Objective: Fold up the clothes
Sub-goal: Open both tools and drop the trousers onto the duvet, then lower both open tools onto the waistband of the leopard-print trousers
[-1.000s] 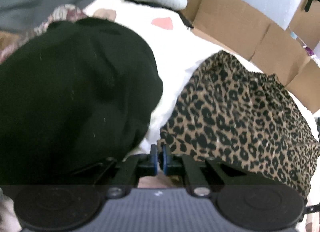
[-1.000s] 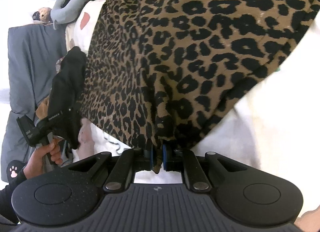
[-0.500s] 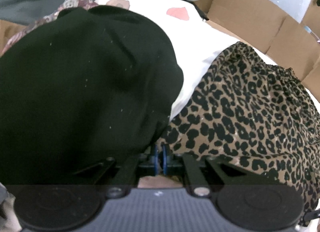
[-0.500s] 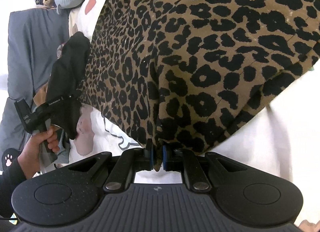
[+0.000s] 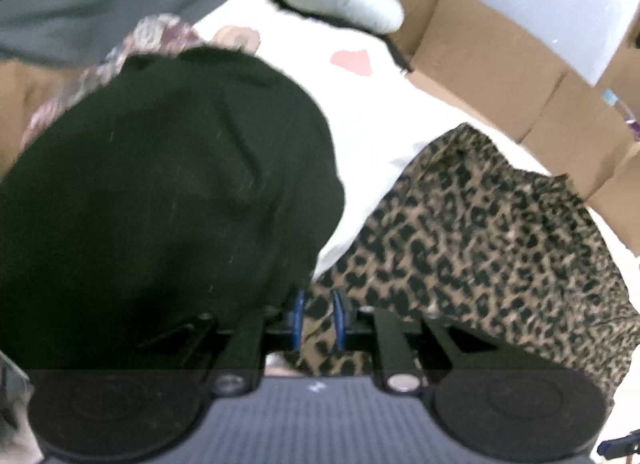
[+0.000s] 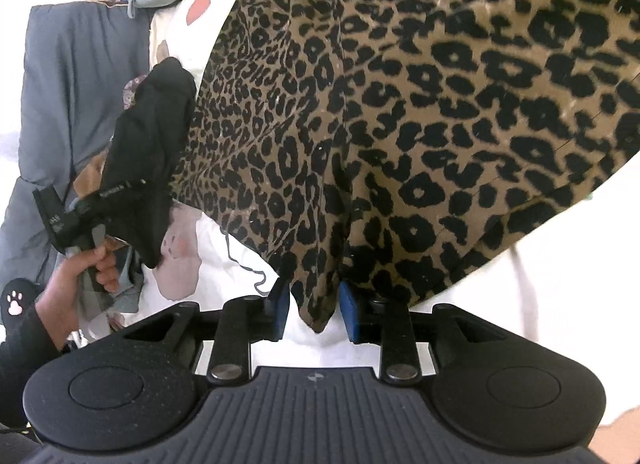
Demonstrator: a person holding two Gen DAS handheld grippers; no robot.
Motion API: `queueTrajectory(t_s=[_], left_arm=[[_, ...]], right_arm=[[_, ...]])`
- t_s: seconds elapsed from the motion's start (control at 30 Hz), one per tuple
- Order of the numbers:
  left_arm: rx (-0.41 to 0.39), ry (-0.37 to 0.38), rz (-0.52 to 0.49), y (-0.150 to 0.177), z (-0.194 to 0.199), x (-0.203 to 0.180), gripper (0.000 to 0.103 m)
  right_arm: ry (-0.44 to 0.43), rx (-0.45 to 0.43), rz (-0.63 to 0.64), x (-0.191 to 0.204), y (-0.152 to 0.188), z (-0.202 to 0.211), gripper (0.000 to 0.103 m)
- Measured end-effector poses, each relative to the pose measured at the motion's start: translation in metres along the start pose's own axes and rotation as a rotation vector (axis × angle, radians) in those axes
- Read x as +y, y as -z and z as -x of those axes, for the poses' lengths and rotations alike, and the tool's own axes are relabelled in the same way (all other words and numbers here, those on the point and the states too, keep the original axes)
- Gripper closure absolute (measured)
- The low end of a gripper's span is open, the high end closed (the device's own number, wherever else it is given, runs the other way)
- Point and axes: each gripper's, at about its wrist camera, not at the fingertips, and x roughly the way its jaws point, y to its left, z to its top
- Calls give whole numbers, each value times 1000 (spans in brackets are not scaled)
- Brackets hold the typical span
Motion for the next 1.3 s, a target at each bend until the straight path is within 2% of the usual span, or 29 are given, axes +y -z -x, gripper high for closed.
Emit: queueTrajectory(t_s=[0.23, 0.33, 0.47, 0.67, 0.77, 0.9, 1.03, 1.17, 1.3], left_arm=[[-60, 63, -29, -36, 31, -17, 86], [-95, 92, -49, -54, 47, -27, 81], [-125, 128, -69, -76, 70, -39, 80], [-141, 170, -120, -97, 98, -58, 70], [-136, 160, -137, -99, 108, -68, 68], [-112, 141, -138, -104, 122, -79, 67], [-105, 126, -181, -111, 138, -92, 53], [-107, 120, -170, -117, 136, -98, 51], [-96, 125, -185, -112, 118, -99, 51]], right_arm=[[48, -87, 45, 16, -10, 63, 74], [90, -150, 60, 23, -22, 98, 74], [164, -230, 83, 37, -39, 148, 73], [239, -326, 100, 54, -57, 211, 72], [249, -374, 109, 55, -64, 234, 59], [243, -412, 119, 49, -67, 245, 58], [206, -442, 93, 34, -71, 248, 58], [207, -467, 86, 23, -72, 247, 58], [227, -466, 86, 11, -72, 235, 58]])
